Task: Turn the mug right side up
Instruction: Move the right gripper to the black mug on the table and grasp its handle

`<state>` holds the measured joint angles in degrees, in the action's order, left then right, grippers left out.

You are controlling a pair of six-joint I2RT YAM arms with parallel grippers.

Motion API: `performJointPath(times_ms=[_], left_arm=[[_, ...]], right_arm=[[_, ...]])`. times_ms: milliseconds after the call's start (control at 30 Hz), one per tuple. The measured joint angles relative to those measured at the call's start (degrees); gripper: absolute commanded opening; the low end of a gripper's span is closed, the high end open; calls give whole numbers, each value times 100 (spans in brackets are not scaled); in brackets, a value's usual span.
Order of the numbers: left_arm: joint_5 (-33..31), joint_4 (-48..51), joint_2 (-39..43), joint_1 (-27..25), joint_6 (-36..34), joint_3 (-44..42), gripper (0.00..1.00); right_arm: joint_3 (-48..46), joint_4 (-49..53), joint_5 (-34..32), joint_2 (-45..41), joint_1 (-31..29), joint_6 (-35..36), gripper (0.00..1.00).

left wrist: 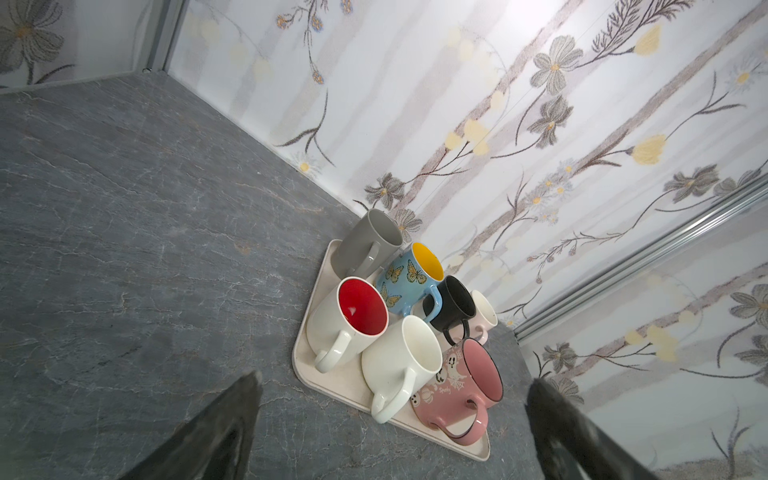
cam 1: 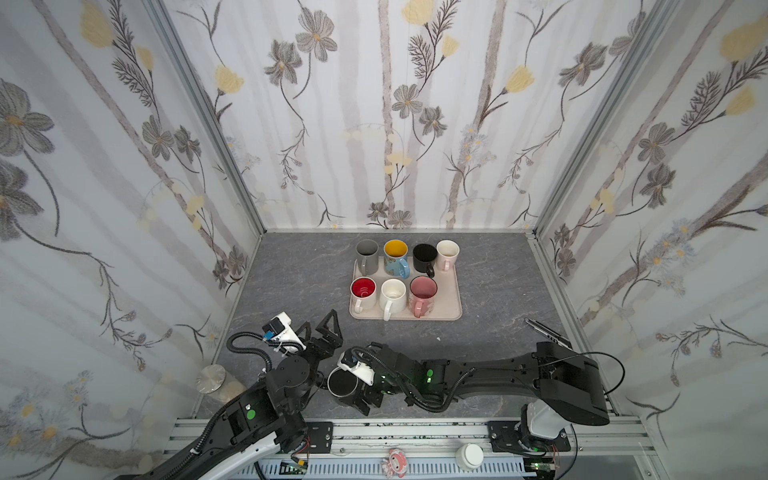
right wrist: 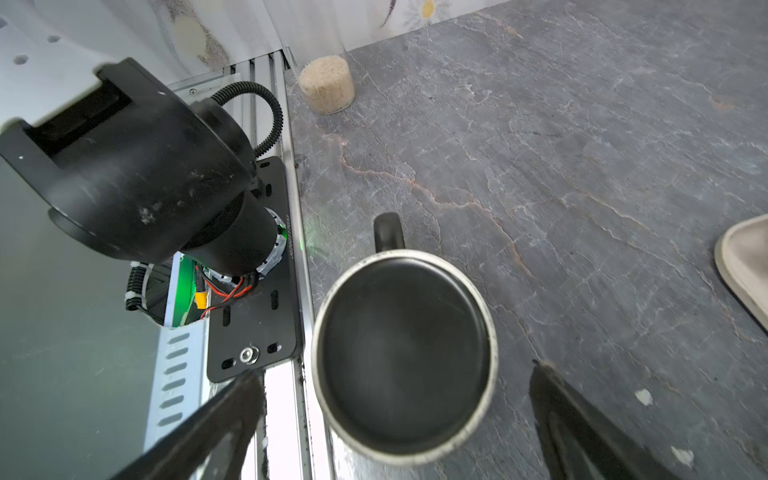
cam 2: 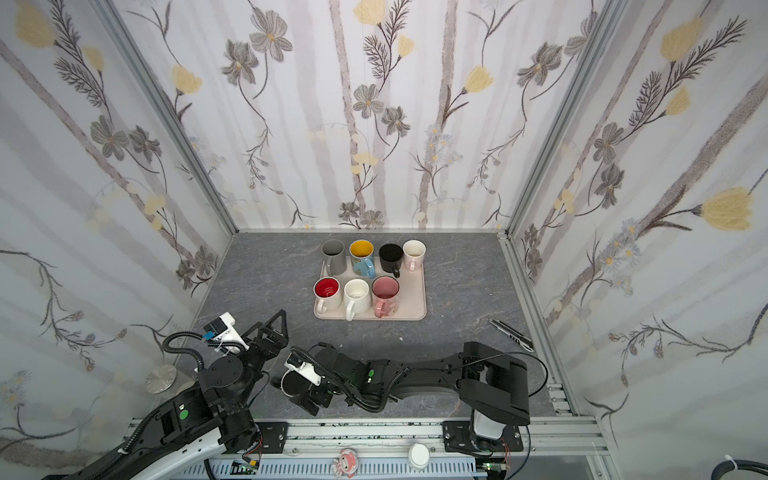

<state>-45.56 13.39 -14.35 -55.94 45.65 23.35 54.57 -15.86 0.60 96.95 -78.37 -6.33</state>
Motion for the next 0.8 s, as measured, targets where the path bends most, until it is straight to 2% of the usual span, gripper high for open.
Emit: performJointPath(times_ms=[133,400,667,800], left_arm=[[-76,55,103,0,-4,7,100],[-94,83,146,0,-24,22,100],[-79,136,144,0,-46,31,100],[-63,138,94,0,-46,31,100]], right_arm=[[201,-208,-372,315,-131,208,100],[699,-232,-643,857,-179,428,99],[656,-101,-739,986,-13,407,84],[361,-151,-743,807,83,337,81]])
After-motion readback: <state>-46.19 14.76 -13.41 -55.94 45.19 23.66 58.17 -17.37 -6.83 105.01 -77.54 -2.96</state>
